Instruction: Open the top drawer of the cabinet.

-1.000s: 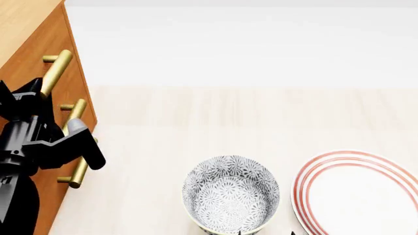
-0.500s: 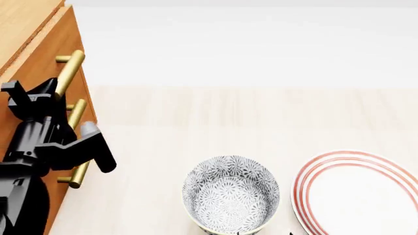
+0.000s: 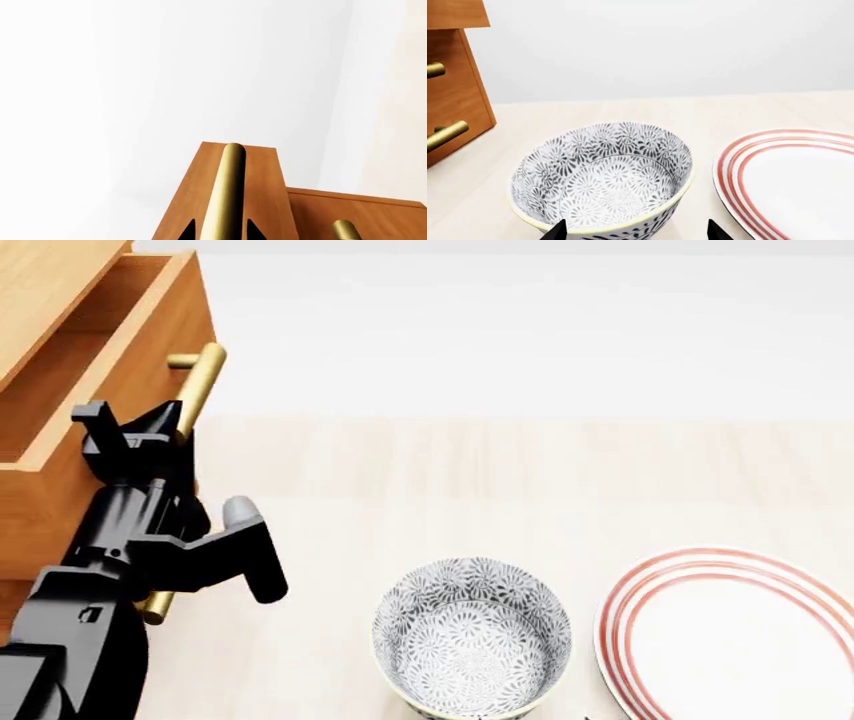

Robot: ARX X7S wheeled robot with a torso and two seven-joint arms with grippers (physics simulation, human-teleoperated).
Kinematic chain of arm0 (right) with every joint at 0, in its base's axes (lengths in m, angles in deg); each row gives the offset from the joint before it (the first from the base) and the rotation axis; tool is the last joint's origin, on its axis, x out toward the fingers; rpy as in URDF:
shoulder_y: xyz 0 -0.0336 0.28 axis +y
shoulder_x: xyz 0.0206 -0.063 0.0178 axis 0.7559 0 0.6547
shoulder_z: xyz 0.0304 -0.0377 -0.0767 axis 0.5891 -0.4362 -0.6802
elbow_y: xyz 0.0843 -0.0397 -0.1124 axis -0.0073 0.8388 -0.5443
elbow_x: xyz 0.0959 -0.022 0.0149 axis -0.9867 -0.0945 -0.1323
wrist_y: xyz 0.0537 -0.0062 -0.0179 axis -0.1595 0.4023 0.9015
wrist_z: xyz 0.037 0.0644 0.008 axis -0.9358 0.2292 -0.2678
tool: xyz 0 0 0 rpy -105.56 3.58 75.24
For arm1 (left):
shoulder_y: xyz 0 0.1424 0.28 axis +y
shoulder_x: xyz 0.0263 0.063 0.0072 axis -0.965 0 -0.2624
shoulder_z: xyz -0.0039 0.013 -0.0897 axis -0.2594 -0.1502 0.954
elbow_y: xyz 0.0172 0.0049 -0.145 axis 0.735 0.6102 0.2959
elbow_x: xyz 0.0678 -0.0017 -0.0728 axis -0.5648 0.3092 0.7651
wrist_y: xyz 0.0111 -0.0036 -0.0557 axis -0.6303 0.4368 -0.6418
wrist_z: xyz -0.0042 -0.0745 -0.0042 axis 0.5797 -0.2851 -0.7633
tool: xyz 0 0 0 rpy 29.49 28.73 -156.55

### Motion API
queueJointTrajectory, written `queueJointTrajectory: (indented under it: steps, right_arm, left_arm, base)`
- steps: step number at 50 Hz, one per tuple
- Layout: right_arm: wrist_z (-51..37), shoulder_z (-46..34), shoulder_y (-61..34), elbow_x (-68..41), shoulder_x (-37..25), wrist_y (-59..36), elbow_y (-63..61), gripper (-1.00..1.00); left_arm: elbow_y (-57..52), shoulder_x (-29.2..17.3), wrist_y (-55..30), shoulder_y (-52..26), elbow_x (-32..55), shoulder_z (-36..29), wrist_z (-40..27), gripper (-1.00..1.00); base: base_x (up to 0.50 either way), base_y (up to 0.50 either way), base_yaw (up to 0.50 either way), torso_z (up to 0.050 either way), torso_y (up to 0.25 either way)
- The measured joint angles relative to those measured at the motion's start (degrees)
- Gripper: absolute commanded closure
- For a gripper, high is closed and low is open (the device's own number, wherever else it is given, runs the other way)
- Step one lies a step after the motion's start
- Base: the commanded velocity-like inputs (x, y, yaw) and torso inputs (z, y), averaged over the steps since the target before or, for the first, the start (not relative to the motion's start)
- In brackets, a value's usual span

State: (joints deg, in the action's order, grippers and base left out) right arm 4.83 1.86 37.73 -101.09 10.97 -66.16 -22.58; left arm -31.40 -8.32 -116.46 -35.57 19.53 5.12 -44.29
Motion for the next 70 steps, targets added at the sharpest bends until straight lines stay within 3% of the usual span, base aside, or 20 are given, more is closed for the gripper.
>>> queueJointTrajectory:
  steps: [27,28,39,49,57,70]
  right_arm:
    - [-0.12,-0.77,0.09,-0.68,-0.53,-0.16,-0.49,-1.0]
    - [-0.13,-0.79,0.09,-0.7,-0.55,-0.18,-0.5,-1.0]
    - [-0.26,-1.05,-0.15,-0.95,-0.66,-0.21,-0.24,-1.0]
    - [-0.39,-1.12,-0.37,-1.16,-0.72,-0.03,0.12,-1.0]
    - [-0.61,-1.17,-0.5,-1.34,-0.79,-0.07,0.25,-1.0]
    - [-0.78,-1.43,-0.74,-1.41,-0.81,0.18,0.87,-1.0]
  left_arm:
    - [-2.61,2.72,-0.03,-0.57,3.24,-2.32,1.43,1.0]
    - [-2.7,2.8,-0.03,-0.57,3.35,-2.37,1.43,-1.0]
    - [-10.56,4.92,0.21,1.29,5.42,-2.17,1.63,-1.0]
    - [-24.86,9.25,-3.08,6.44,11.31,1.44,4.59,-1.0]
    - [-38.65,12.94,-12.99,7.58,18.55,5.13,6.33,-1.0]
    - [-55.46,14.95,-30.96,1.6,29.05,9.83,3.68,-1.0]
  base:
    - [0.0,0.0,0.0,0.0,0.002]
    - [-0.01,0.0,0.0,0.0,0.01]
    - [0.0,0.0,0.0,0.0,0.0]
    - [0.0,0.0,0.0,0.0,0.0]
    - [0.0,0.0,0.0,0.0,0.0]
    - [0.0,0.0,0.0,0.0,0.0]
